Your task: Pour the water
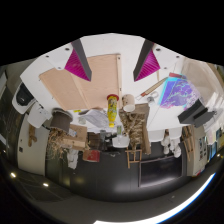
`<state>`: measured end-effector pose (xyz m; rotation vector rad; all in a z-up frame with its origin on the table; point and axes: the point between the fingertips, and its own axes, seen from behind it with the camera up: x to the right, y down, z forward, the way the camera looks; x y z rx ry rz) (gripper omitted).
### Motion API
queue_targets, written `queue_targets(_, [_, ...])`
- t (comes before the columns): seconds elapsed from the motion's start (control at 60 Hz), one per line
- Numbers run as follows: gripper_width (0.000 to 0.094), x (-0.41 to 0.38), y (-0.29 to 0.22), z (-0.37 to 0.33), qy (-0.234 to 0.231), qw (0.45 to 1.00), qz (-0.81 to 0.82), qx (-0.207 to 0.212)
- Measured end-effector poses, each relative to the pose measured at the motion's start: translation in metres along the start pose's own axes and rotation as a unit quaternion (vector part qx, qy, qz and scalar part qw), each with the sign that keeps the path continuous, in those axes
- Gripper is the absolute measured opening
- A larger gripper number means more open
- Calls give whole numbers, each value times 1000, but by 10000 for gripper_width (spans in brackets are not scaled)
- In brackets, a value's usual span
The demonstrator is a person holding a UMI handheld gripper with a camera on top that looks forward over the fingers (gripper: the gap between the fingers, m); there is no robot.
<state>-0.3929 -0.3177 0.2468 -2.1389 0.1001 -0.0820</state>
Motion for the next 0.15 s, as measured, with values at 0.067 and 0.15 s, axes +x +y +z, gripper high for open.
queue_targets(0.067, [862, 1, 3, -3, 3, 1000, -2, 1])
queue_targets(0.15, [858, -1, 8, -5, -6, 1000, 3, -4])
